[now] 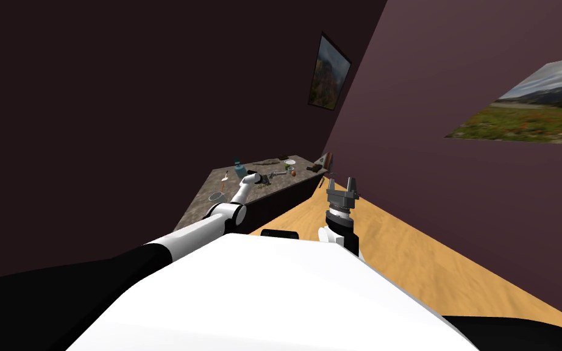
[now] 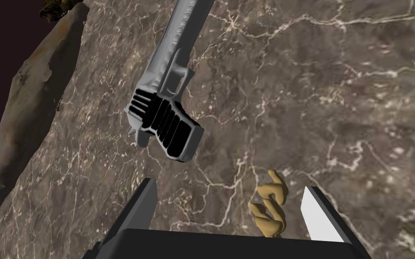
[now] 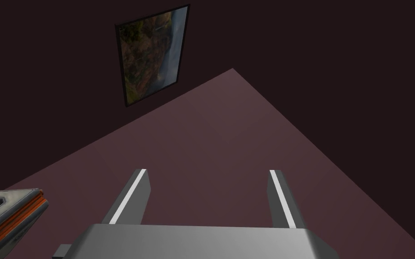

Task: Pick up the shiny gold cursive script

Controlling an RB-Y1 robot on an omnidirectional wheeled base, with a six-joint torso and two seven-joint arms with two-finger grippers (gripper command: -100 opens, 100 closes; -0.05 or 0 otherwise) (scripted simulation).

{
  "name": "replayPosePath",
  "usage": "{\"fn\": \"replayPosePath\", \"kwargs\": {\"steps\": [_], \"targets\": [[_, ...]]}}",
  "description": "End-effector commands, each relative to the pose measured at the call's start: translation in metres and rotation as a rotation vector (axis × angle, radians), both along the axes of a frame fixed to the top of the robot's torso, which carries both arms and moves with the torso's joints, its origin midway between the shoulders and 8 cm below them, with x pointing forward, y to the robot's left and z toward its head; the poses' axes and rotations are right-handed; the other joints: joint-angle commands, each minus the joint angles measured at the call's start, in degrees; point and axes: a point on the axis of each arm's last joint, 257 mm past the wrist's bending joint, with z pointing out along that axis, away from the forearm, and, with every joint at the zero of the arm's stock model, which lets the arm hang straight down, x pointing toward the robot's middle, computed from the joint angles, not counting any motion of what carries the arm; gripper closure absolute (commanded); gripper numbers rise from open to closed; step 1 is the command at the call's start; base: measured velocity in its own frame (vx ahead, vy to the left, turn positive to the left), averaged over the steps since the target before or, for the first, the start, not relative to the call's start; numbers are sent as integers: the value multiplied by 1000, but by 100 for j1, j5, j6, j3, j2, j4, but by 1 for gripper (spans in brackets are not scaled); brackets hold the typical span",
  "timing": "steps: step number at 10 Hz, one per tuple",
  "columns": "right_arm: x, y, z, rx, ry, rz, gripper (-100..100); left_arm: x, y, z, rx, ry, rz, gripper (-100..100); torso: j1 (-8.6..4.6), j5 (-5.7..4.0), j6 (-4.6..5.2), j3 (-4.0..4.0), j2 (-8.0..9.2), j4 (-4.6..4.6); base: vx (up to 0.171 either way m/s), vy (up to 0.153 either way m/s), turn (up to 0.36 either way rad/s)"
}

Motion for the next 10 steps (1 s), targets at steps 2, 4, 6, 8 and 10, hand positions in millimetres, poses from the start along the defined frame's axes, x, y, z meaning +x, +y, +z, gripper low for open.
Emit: {"fn": "replayPosePath", "kwargs": {"steps": [2,4,6,8,10], "targets": [[0,0,0,0,0,0,0,-6,-15,-8,-27,95,-23,-100,-4,0,0,0,0,-1,24,61,-3],[0,0,0,0,0,0,0,-13,-23,-13,-41,159,-38,-100,-5,0,-1,-2,-2,-2,23,51,-2],[0,0,0,0,0,0,0,-20,-29,-17,-52,215,-48,-100,-9,-1,-1,0,1,-1,12,49,0],[0,0,0,0,0,0,0,-30,-33,-28,-61,285,-53,-100,6,2,-1,1,3,0,14,79,-1],[0,0,0,0,0,0,0,-37,-37,-30,-68,333,-59,-100,-4,0,-1,0,1,-1,16,44,4]]}}
